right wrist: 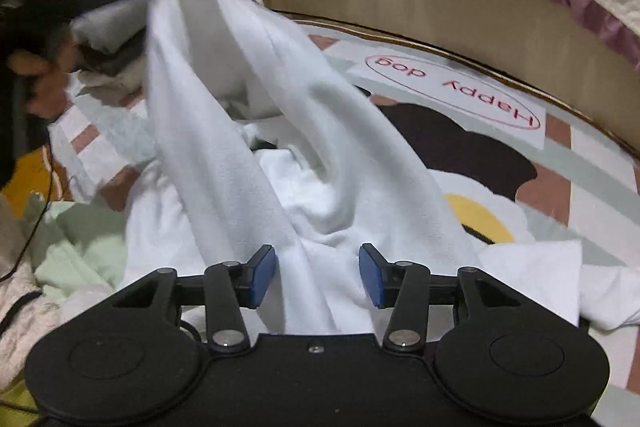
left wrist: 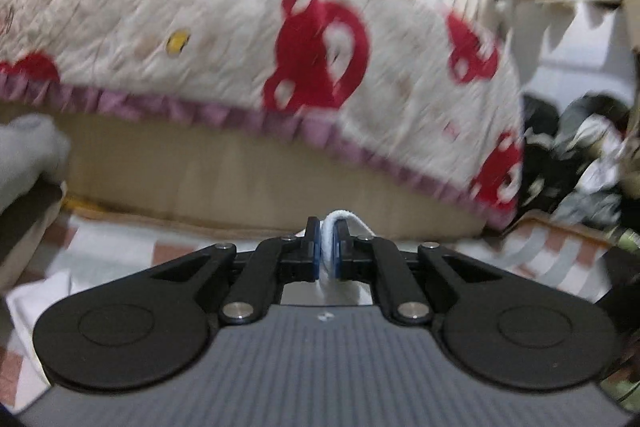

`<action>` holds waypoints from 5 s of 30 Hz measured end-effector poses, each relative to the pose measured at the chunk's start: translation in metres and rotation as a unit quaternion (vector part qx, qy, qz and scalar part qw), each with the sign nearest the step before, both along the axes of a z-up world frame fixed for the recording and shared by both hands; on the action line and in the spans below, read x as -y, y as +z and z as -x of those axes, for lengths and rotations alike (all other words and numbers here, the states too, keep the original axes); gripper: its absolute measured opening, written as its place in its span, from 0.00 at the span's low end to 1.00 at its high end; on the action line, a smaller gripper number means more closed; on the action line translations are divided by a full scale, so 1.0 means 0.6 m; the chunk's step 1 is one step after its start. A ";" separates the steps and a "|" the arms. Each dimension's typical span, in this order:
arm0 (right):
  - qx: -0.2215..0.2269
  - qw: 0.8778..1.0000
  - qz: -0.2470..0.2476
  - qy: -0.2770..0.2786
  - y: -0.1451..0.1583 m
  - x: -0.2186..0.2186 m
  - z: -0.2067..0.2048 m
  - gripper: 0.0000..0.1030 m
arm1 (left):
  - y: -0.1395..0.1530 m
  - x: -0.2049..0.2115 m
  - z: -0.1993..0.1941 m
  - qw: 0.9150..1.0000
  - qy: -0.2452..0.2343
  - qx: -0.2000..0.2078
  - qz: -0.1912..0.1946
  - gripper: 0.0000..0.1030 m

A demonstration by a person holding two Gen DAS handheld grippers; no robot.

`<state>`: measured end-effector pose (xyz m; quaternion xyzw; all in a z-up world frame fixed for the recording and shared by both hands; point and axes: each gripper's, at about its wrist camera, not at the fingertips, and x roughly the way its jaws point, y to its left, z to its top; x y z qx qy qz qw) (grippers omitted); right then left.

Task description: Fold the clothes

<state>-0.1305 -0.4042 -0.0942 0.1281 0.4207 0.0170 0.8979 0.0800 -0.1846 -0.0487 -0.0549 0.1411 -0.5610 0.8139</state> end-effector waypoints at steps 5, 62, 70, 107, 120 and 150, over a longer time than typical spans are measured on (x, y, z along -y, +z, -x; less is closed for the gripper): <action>-0.013 0.999 -0.037 0.030 -0.005 -0.003 0.004 0.47 | 0.003 -0.068 0.005 0.995 0.053 -0.079 -0.015 0.05; 0.031 0.985 -0.038 -0.167 -0.033 0.284 0.080 0.49 | -0.218 0.181 -0.270 0.893 0.054 -0.371 -0.249 0.67; -0.010 0.988 -0.055 -0.142 -0.102 0.277 0.057 0.54 | -0.222 0.188 -0.254 0.903 0.057 -0.357 -0.230 0.44; 0.355 0.900 0.171 -0.186 0.323 0.134 0.165 0.05 | 0.350 -0.129 -0.088 0.972 0.230 0.008 0.050 0.01; 0.488 0.805 0.284 -0.182 0.554 0.006 0.329 0.04 | 0.609 -0.251 0.204 0.919 0.285 0.233 0.140 0.01; 0.106 0.911 0.245 -0.315 0.146 0.377 -0.168 0.52 | 0.039 0.231 -0.244 0.927 0.318 -0.003 -0.198 0.58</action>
